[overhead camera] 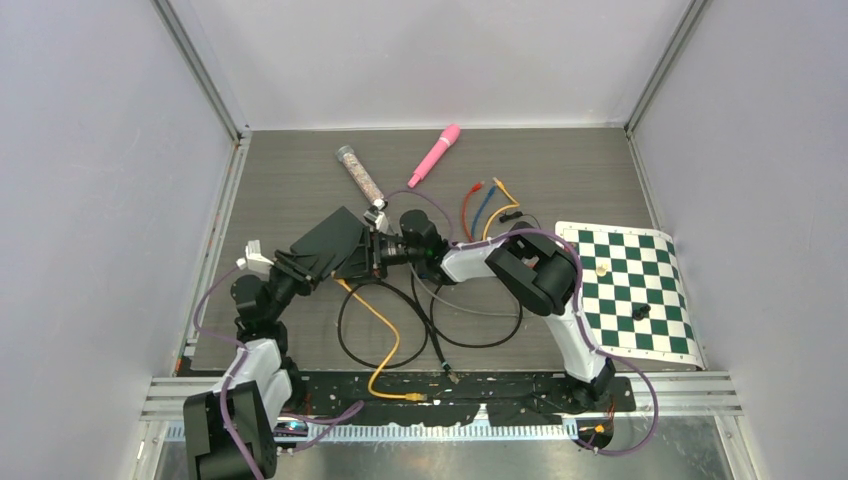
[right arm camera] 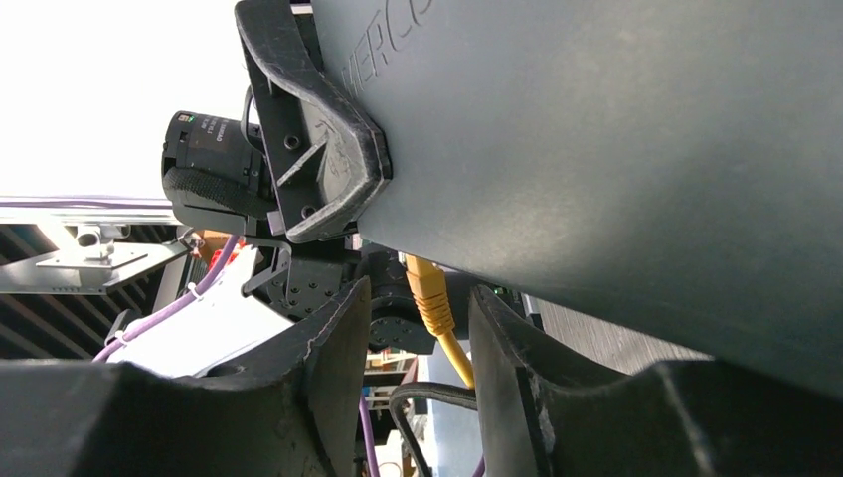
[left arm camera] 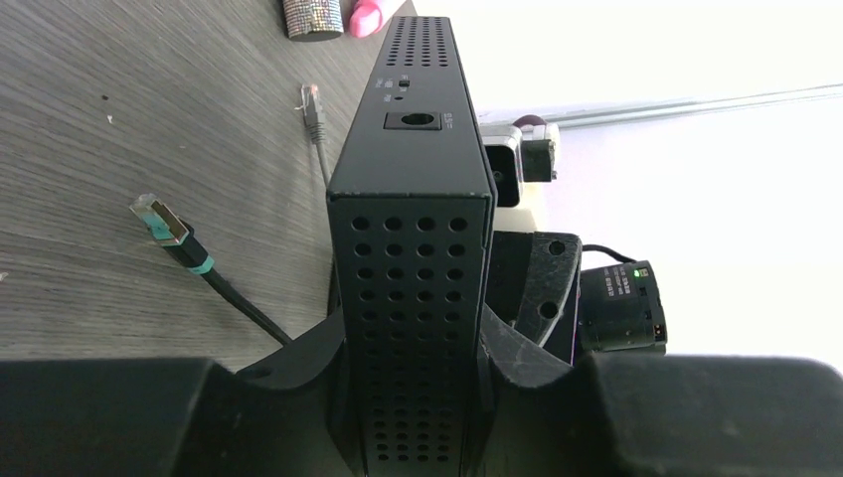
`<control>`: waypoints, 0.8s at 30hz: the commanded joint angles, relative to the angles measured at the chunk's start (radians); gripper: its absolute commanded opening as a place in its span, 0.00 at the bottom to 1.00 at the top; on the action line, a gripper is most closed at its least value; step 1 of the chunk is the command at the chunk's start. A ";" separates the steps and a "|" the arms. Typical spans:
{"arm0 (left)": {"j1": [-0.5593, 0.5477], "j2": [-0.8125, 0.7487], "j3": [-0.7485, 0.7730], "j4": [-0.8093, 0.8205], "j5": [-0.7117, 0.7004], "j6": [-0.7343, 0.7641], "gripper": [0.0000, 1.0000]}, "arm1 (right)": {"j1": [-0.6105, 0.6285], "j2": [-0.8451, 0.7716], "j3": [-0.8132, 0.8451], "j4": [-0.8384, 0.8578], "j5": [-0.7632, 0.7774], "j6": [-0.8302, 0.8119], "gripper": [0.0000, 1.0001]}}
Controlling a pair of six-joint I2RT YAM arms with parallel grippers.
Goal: Pull the plug from the switch port
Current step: Pull the connector from the switch port.
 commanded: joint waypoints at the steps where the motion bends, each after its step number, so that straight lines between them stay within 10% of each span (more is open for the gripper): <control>1: -0.007 0.000 0.024 0.179 0.036 -0.036 0.00 | 0.009 0.019 0.070 0.040 -0.015 0.022 0.48; 24: -0.012 -0.013 -0.002 0.186 0.038 -0.041 0.00 | 0.010 0.075 0.105 0.199 -0.006 0.177 0.45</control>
